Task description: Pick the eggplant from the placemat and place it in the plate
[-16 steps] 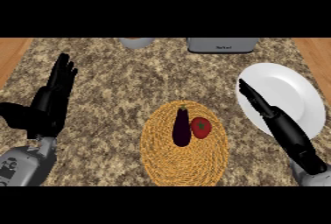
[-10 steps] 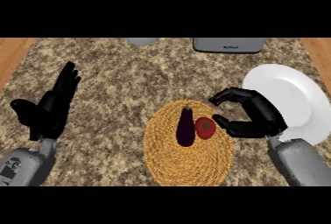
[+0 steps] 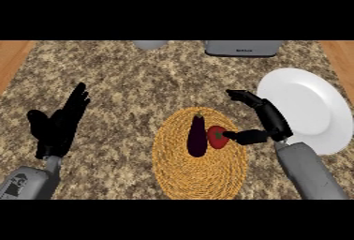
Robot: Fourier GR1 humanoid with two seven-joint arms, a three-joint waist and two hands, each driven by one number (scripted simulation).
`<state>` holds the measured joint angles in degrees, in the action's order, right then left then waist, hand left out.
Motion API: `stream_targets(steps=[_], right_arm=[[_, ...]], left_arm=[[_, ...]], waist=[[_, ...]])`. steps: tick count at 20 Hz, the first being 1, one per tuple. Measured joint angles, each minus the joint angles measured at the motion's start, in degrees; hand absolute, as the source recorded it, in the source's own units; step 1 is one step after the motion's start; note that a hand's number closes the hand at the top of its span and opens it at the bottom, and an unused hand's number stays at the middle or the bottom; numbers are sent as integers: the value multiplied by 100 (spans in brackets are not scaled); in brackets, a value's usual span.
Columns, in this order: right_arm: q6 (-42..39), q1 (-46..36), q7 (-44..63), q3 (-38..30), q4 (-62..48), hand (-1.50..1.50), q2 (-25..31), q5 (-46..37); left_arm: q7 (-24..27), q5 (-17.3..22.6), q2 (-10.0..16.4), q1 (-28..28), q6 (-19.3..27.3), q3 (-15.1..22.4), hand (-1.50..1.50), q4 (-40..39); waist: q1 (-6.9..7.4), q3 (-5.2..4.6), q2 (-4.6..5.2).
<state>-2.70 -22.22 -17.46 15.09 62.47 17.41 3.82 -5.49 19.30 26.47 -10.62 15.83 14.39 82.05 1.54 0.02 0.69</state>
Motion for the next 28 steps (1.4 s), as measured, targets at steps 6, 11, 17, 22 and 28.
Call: stream_targets(steps=[6,11,17,22,28], right_arm=[[-348,-564,-175,328,-800,-150,40,-708],[-611,-771,334,463,-643,-150,71,-1117],[-1072,-931,1234,699,-271,-150,-29,-1473],[-1473,-1224,1729,901,-371,-150,-92,-1835],[-1565,-1405,2102,1171,-639,-150,-322,-2506]], left_arm=[[71,-51,-112,-52,-179,-168,0,-365],[106,-165,-202,-107,-337,-348,0,-589],[192,-261,-259,-18,-529,-522,0,-656],[-26,-332,-285,-193,-568,-612,0,-595],[-38,-464,-437,-110,-602,-657,0,-551]], waist=[[-76,0,-36],[-128,-3,-60],[-144,-4,-74],[-133,-3,-70],[-117,-3,-67]])
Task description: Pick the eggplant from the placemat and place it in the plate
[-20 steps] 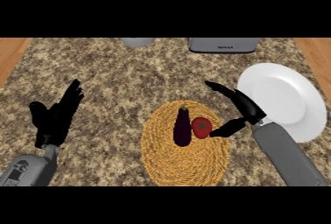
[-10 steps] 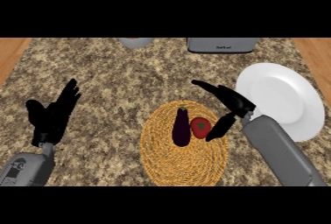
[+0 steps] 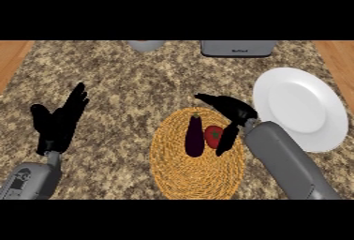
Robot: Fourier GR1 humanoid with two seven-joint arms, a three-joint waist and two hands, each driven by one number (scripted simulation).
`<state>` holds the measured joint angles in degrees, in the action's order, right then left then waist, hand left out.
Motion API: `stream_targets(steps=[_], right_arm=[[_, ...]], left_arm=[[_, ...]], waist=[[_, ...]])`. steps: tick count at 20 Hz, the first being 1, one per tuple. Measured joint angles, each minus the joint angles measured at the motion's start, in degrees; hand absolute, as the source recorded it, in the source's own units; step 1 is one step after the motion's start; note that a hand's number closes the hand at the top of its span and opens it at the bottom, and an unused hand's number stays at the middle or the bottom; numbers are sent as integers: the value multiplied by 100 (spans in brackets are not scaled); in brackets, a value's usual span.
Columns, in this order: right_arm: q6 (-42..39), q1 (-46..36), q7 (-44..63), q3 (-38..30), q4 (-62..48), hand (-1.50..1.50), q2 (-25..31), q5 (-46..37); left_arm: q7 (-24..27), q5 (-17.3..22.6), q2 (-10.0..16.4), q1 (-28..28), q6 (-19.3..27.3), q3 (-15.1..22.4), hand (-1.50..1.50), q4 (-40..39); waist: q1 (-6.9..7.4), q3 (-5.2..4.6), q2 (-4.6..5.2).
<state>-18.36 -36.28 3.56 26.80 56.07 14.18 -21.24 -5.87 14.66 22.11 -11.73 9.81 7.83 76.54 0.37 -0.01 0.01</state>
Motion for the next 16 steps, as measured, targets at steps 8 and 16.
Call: stream_targets(steps=[8,16], right_arm=[[-481,-395,194,-92,-607,-150,-360,-573],[-485,-584,158,-304,-1197,-150,-802,-1195]], left_arm=[[-55,-241,-117,127,-85,-167,0,194],[-53,-379,-251,-2,-359,-476,0,-28]], waist=[[6,1,2],[1,1,7]])
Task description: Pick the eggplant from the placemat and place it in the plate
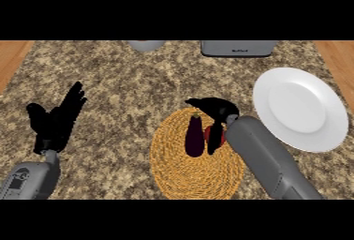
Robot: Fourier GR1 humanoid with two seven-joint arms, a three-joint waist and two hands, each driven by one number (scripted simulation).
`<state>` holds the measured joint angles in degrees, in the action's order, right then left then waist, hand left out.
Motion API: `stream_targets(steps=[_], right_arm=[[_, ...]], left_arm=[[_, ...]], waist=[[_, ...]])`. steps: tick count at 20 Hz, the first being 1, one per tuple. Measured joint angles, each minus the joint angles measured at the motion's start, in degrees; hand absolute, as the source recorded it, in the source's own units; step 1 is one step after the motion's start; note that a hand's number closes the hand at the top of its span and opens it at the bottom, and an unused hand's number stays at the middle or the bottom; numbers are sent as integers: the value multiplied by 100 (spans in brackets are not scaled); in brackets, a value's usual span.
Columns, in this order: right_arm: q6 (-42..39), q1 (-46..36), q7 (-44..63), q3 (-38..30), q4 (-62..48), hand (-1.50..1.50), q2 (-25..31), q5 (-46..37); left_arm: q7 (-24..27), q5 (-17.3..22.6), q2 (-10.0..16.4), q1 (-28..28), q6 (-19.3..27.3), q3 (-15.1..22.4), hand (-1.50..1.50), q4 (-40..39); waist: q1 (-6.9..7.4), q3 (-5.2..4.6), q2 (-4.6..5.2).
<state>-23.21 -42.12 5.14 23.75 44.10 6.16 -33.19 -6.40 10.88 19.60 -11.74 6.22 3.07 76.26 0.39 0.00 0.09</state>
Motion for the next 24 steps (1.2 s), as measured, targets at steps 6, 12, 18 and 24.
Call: stream_targets(steps=[6,12,18,24], right_arm=[[235,-64,-211,-84,-498,-150,-242,-483],[111,-175,-374,-95,-805,150,-394,-851],[123,-269,-817,20,-908,150,-390,-1035],[218,18,-955,78,-538,150,-371,-989]], left_arm=[[-53,-151,-106,8,-99,-104,0,17],[-208,-315,-251,227,-77,-84,0,392],[-182,-315,-278,149,-207,-194,0,277],[-332,-407,-318,204,-173,-232,0,453]], waist=[[6,-3,-5],[12,-17,-42],[1,-39,-73],[-20,-30,-86]])
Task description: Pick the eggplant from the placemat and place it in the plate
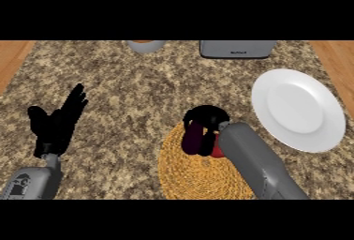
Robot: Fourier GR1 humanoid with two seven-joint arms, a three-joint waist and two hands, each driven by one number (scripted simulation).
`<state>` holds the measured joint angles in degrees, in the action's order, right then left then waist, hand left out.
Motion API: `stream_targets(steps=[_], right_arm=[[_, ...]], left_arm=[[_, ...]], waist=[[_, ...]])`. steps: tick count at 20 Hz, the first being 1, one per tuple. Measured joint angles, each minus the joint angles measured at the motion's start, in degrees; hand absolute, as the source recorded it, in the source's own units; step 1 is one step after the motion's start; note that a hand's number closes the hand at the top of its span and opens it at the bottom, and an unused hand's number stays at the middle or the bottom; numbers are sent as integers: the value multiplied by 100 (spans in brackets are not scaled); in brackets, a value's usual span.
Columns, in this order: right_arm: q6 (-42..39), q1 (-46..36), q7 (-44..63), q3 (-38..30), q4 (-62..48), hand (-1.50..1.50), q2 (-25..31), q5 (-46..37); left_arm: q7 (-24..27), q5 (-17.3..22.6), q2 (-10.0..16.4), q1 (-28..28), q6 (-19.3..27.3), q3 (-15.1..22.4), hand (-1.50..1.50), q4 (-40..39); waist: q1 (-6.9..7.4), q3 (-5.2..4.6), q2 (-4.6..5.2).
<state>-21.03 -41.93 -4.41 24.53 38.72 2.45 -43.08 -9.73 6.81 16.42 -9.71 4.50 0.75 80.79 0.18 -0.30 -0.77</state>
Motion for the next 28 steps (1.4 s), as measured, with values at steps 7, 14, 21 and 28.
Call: stream_targets(steps=[7,14,21,28], right_arm=[[536,1708,-1387,851,2030,150,772,-285],[1684,3045,-2011,448,4265,150,1911,-160],[2655,4116,-1917,-812,6078,150,2290,512],[2395,4476,-1539,-2013,6483,150,2424,1563]], left_arm=[[50,28,55,220,28,-174,0,-20],[135,24,34,461,66,-224,0,120],[116,-17,-7,597,49,-146,0,312],[31,-108,-108,249,-3,-90,0,181]], waist=[[-280,21,-84],[-402,25,-53],[-357,28,-13],[-133,29,56]])
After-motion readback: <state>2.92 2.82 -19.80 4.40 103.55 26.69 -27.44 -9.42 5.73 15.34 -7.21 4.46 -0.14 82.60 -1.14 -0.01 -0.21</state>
